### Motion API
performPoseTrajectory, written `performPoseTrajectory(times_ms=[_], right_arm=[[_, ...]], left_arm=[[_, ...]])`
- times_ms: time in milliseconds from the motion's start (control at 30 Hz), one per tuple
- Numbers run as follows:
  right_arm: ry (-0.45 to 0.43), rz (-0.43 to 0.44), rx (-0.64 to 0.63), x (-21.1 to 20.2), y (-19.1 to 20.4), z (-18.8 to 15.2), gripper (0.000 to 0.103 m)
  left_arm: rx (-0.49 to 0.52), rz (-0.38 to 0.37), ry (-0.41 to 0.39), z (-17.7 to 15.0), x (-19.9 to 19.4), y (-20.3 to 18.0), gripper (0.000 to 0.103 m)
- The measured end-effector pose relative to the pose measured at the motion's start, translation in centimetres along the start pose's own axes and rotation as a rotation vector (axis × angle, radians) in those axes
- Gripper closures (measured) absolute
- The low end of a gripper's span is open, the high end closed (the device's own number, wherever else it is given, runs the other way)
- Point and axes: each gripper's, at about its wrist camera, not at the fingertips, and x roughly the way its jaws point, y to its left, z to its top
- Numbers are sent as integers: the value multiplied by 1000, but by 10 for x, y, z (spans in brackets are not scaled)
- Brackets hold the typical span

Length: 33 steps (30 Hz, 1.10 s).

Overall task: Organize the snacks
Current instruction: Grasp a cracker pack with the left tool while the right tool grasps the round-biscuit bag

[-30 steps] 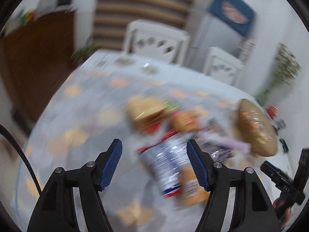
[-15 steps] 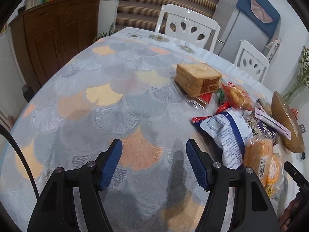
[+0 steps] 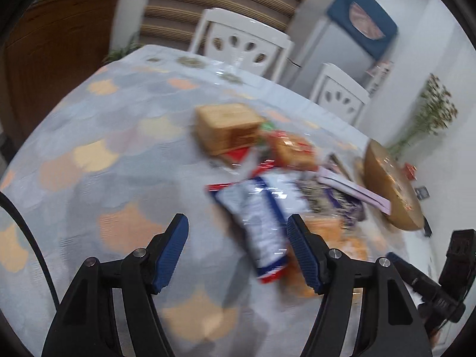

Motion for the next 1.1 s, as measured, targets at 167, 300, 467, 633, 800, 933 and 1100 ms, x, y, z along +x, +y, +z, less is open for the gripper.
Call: performPoseTrajectory(times_ms=[167,300,467,633,800,933,1100], right_arm=[[21,-34,-119,15,44,-10,21],[37,-60,-132,26,53,-18,21],[39,-52,-100,31,53,-25,21],[34,-103,-143,34,62,-26,21],[41,-112,-141,38,59,-26,21],[48,-130,-134,43,57,-25,24],[37,-132,-154,41,62,-27,45]], left_arm=[[30,-46,21,-7,6,-29,36],[64,-56,25,-15,8,-47,36],[58,-53,68,-22,16,-62,36],[113,31,98,-25,35,-75,38],[159,67,82,-27,36,-81,45],[168,60,73,-27,34,-77,55],[153,53,58,-26,25,-67,57]])
